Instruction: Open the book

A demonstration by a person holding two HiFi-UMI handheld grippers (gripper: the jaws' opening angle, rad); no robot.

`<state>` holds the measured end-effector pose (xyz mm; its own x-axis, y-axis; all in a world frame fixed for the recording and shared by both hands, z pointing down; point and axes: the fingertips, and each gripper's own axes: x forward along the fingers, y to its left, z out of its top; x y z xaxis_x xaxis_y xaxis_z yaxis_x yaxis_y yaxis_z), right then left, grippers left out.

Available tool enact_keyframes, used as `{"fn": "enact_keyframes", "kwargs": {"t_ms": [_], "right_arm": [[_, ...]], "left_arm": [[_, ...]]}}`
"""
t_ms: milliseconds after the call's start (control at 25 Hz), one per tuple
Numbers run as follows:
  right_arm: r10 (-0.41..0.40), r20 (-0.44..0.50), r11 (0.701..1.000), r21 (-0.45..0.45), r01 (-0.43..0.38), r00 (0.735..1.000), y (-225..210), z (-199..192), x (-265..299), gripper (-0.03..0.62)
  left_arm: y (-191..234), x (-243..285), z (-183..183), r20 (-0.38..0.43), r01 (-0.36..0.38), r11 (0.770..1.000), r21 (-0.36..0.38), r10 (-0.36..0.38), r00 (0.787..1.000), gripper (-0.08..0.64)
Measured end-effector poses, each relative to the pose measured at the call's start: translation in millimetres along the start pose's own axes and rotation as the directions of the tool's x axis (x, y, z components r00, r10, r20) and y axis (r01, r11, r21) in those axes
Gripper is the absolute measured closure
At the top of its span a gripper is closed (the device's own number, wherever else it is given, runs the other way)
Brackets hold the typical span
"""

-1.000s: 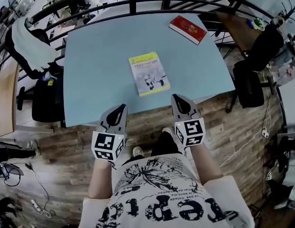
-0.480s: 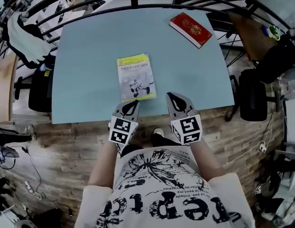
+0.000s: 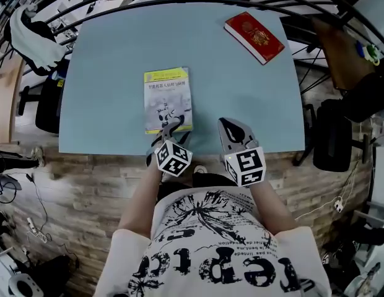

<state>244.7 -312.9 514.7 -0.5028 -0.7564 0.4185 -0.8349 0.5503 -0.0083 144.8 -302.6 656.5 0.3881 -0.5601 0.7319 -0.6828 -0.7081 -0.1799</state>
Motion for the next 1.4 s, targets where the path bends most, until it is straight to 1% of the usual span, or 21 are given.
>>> {"fn": "enact_keyframes", "kwargs": {"t_ms": [40,120,320,400,440,480,560,680,760,840,1000,1200,1280,1400], "right_arm": [[0.008,-0.003,1.0,0.008,-0.008,1.0,-2.8,-1.4,1.3,0.583],[0.022,-0.006,0.999,0.026,-0.022,1.0,-7.8,-3.3,3.8,0.583],[0.041,-0.022,0.999,0.035,-0.04,0.999,-10.1,-7.8,8.4,0.583],[0.052,-0.027,0.998,0.027,-0.051,0.998,-6.4,-8.7,8.7,0.583],[0.055,-0.03,0.998,0.021,-0.055,0.998,-4.7,-9.3,8.6,0.583],[0.056,-0.035,0.998,0.016,-0.056,0.998,-3.2,-10.0,8.4,0.583],[0.053,-0.046,0.999,0.01,-0.053,0.997,-0.2,-10.3,8.6,0.583],[0.032,-0.054,0.999,0.007,-0.032,0.998,5.5,-6.7,9.6,0.583],[0.017,-0.054,1.0,0.009,-0.017,0.998,13.4,-2.9,9.8,0.583],[0.011,-0.052,1.0,0.016,-0.01,0.999,25.4,1.6,10.2,0.583],[-0.002,-0.042,1.0,0.018,0.002,0.999,51.7,14.5,14.4,0.583],[-0.011,0.001,1.0,0.027,0.011,1.0,90.4,35.3,24.5,0.583],[-0.009,0.016,1.0,0.026,0.008,1.0,108.0,43.7,31.5,0.583],[-0.006,0.029,1.0,0.028,0.005,1.0,134.8,52.0,42.3,0.582]], "left_arm": [[-0.8,5.1,-3.5,-0.02,-0.007,1.0,0.021,0.007,1.0,0.38],[-1.6,12.0,-8.0,-0.042,-0.009,1.0,0.029,0.01,0.999,0.38],[0.5,16.1,-6.6,-0.042,0.001,1.0,-0.022,-0.002,0.999,0.385],[4.0,15.8,-5.1,-0.031,-0.001,0.999,-0.039,0.0,1.0,0.452],[5.8,15.2,-4.3,-0.021,0.002,0.998,-0.056,-0.003,1.0,0.51],[7.5,13.8,-3.6,-0.01,0.009,0.997,-0.079,-0.01,1.0,0.534],[11.2,8.3,-1.8,0.018,0.036,0.99,-0.138,-0.034,0.999,0.538],[20.0,-5.4,4.0,0.074,0.083,0.97,-0.229,-0.068,0.995,0.54],[27.6,-17.3,8.5,0.113,0.108,0.957,-0.268,-0.08,0.99,0.54],[36.4,-31.3,12.2,0.154,0.124,0.949,-0.291,-0.081,0.985,0.541],[61.6,-67.3,16.5,0.236,0.106,0.949,-0.297,-0.035,0.971,0.541],[102.8,-122.8,9.2,0.336,0.054,0.941,-0.335,0.065,0.94,0.54],[121.8,-143.2,-2.2,0.346,0.016,0.939,-0.344,0.111,0.932,0.54],[142.6,-162.9,-30.2,0.332,-0.024,0.931,-0.365,0.154,0.931,0.538]]}}
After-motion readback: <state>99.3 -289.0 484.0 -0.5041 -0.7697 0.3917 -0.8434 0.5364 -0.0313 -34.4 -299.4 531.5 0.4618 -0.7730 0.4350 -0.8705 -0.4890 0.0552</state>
